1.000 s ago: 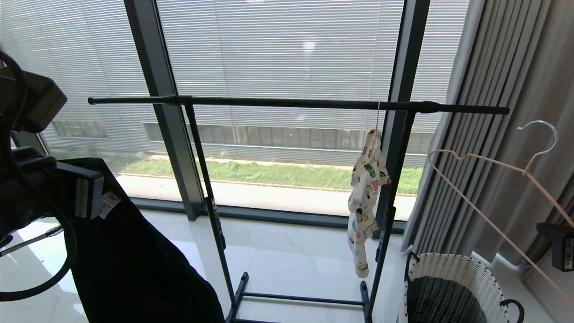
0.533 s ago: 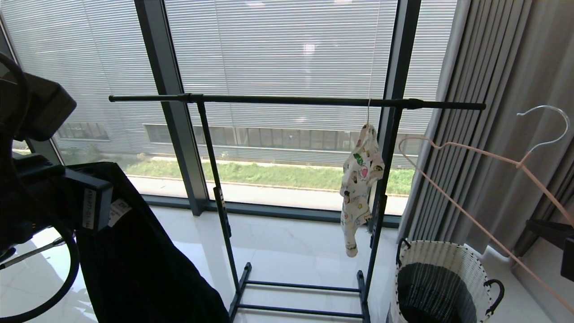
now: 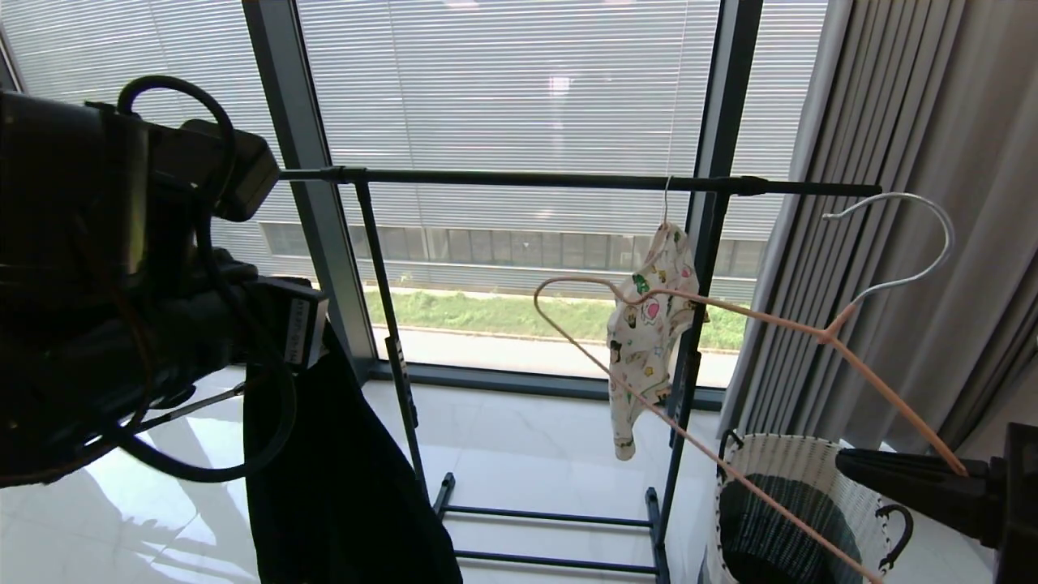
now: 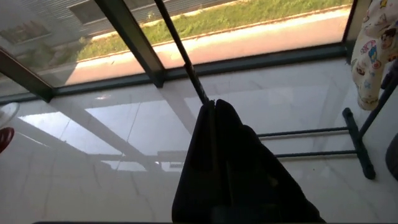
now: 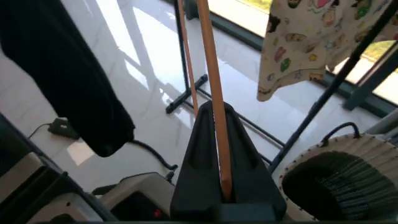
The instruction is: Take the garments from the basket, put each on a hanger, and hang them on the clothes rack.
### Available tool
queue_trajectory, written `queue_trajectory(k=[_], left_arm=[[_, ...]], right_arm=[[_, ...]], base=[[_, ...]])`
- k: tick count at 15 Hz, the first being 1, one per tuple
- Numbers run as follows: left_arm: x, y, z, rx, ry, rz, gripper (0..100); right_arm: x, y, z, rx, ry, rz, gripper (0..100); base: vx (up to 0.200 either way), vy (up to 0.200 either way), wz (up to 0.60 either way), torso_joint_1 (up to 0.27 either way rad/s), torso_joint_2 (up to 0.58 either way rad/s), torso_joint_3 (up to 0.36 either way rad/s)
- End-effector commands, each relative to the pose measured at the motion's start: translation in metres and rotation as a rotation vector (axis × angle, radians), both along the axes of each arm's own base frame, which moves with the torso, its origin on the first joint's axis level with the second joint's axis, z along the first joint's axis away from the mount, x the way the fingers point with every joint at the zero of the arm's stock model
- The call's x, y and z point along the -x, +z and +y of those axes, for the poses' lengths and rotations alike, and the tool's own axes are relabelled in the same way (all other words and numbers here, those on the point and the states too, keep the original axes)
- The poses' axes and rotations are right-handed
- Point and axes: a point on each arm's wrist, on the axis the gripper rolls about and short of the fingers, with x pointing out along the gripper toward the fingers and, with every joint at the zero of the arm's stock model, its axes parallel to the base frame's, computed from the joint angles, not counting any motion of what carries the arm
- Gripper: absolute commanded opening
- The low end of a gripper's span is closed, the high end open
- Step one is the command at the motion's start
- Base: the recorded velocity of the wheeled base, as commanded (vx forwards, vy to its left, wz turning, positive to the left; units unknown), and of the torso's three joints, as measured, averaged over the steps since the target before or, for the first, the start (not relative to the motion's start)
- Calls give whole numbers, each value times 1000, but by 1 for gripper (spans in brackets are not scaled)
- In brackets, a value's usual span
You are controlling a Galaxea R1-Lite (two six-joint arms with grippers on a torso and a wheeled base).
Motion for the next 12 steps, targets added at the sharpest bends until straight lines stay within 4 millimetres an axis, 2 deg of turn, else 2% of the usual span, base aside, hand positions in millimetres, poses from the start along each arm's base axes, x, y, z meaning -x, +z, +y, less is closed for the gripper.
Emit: queue_trajectory(k=[1,3,5,8,12], left_arm=[[-38,-9,-19,17,41,45,0],[-46,-8,-28,38,34,40,0],[-44,-8,-32,49,19,42,0],[-29,-3,-47,165,-95,52,0],[-26,-2,-47,169,-111,52,0]], right_arm=[[12,-2,17,-11,142,48,0],[14,-7,29,14,209,80,0],[12,-9,35,27,220,91,0],[5,-6,49,37,238,102,0],[-2,-3,57,31,226,97,0]], base=[[0,0,0,0,0,0],[0,0,0,0,0,0],[0,0,0,0,0,0],[0,0,0,0,0,0],[0,0,0,0,0,0]])
